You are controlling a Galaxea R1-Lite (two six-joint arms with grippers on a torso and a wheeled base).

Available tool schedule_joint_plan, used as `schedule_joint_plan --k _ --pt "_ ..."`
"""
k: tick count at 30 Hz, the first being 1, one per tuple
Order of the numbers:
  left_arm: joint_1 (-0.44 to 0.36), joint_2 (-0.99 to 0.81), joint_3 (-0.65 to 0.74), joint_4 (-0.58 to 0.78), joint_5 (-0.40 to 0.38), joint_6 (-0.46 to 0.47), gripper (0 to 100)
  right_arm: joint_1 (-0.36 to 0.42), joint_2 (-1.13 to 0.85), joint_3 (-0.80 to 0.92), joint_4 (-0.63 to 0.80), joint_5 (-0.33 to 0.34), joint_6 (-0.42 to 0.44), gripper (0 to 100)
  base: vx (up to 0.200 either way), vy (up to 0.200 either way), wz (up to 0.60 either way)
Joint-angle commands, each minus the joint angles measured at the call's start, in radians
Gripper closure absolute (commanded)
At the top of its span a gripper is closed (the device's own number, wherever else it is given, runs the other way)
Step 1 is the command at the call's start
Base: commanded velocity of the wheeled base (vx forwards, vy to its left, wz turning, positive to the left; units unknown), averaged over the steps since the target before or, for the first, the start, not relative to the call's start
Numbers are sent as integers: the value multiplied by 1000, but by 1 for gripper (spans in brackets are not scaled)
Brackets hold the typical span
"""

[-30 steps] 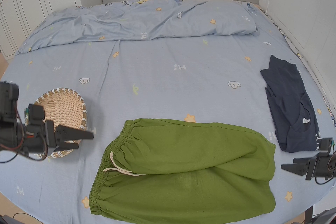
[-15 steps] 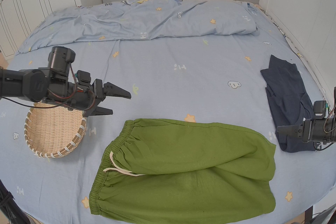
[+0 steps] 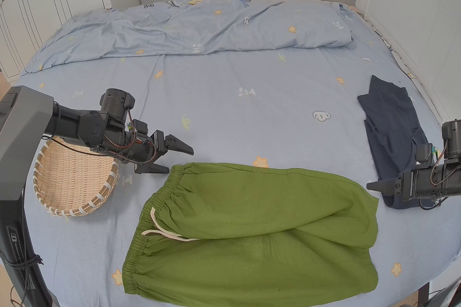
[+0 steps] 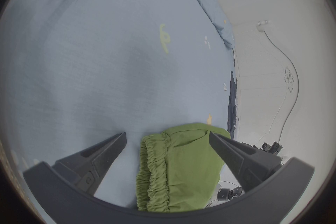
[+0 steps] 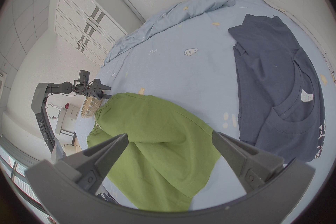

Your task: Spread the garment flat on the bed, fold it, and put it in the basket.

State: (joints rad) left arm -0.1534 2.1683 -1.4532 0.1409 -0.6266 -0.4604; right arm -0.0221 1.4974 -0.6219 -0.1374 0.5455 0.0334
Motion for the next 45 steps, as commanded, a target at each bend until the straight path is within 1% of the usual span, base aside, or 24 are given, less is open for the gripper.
schedule_joint_plan --k 1,8,9,20,25,29,30,36,37,40,42,43,45 --pt "-9 30 7 3 1 2 0 1 7 1 -1 1 0 0 0 0 0" --pt "-28 24 25 5 1 3 0 -7 7 -1 -1 1 2 0 0 0 0" --pt "-29 25 27 5 1 3 100 -7 7 -1 -1 1 2 0 0 0 0" --pt "-26 19 30 8 1 5 100 -12 10 -2 -1 1 2 0 0 0 0" --pt "-14 -44 40 8 1 3 100 -22 21 5 1 1 3 0 0 0 0" --pt "-8 -77 48 8 1 3 100 -48 27 16 2 2 10 0 0 0 0" --pt "2 -90 50 8 1 2 100 -68 35 28 2 5 20 0 0 0 0" --pt "-3 -90 57 3 1 3 100 -113 109 44 -10 8 23 0 0 0 0" --pt "-5 -90 57 5 1 3 100 -122 155 51 -31 10 23 0 0 0 0" --pt "-3 -90 57 3 1 3 100 -119 211 77 -80 11 23 0 0 0 0" --pt "-3 -90 57 3 1 3 100 -119 211 77 -80 11 23 0 0 0 0" --pt "-3 -90 57 5 1 3 100 -111 250 100 -145 11 25 0 0 0 0" --pt "-3 -90 57 3 1 5 100 -110 279 108 -175 17 26 0 0 0 0"
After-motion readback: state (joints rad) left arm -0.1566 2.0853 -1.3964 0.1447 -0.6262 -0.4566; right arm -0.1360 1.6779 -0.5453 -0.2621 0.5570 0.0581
